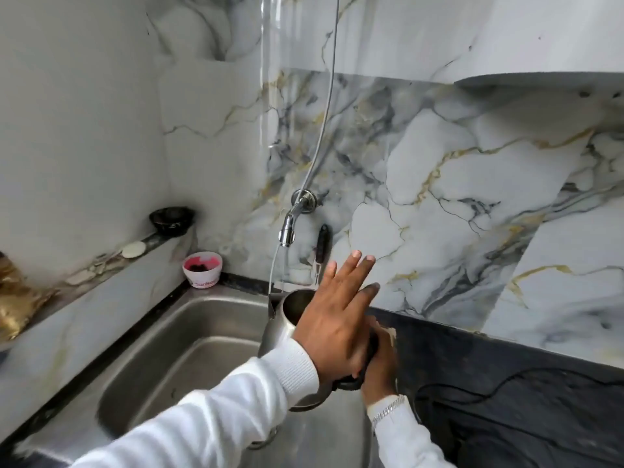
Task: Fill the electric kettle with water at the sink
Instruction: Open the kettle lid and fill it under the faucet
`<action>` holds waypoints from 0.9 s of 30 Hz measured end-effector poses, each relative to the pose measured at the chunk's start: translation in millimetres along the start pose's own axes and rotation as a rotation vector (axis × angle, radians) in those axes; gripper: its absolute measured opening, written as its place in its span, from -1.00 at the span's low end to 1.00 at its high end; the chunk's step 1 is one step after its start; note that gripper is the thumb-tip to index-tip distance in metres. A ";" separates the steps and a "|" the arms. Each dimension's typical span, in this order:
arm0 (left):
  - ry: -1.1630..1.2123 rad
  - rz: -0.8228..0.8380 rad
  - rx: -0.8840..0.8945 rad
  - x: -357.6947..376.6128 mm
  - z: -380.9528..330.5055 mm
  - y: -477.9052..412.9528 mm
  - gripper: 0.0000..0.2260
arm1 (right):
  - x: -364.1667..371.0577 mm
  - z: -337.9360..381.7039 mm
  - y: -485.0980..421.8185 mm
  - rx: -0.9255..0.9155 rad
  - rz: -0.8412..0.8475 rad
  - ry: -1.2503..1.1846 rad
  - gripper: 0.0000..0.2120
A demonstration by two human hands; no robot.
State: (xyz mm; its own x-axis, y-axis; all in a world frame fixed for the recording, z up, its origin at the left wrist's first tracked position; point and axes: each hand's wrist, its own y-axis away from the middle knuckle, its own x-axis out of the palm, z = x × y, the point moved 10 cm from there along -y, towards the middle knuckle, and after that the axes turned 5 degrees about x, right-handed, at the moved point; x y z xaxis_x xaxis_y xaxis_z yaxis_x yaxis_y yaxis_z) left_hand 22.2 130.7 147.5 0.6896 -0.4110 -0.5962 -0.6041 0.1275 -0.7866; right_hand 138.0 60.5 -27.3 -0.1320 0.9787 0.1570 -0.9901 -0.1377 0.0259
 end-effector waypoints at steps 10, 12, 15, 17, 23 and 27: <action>0.910 -0.570 -0.661 -15.0 92.8 -7.6 -0.72 | 46.3 -40.2 -36.6 0.242 0.097 -0.262 -0.53; 0.803 -0.565 -0.668 -25.8 132.9 -11.1 -0.71 | 54.1 -48.9 -47.0 0.291 0.107 -0.277 -0.45; 0.463 -0.481 -0.846 -28.8 221.1 -7.1 -0.67 | 64.7 -55.8 -64.0 0.306 0.093 -0.295 -0.40; 0.235 -0.227 -1.001 -9.0 274.8 -2.0 -0.64 | 72.0 -61.3 -79.8 0.303 0.082 -0.293 -0.39; 0.236 0.058 -1.015 46.6 330.6 -10.8 -0.74 | 99.4 -75.2 -123.0 0.338 0.062 -0.269 -0.42; 0.340 0.090 -0.991 54.4 352.9 -14.1 -0.73 | 118.0 -79.4 -144.9 0.351 0.103 -0.246 -0.39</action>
State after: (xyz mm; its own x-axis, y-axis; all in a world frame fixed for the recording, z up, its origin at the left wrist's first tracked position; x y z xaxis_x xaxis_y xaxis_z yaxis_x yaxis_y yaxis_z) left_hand 209.3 425.1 69.6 0.5701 -0.6882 -0.4488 -0.8100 -0.5621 -0.1670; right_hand 262.1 207.9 -90.9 -0.1716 0.8980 0.4052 -0.8908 -0.3171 0.3254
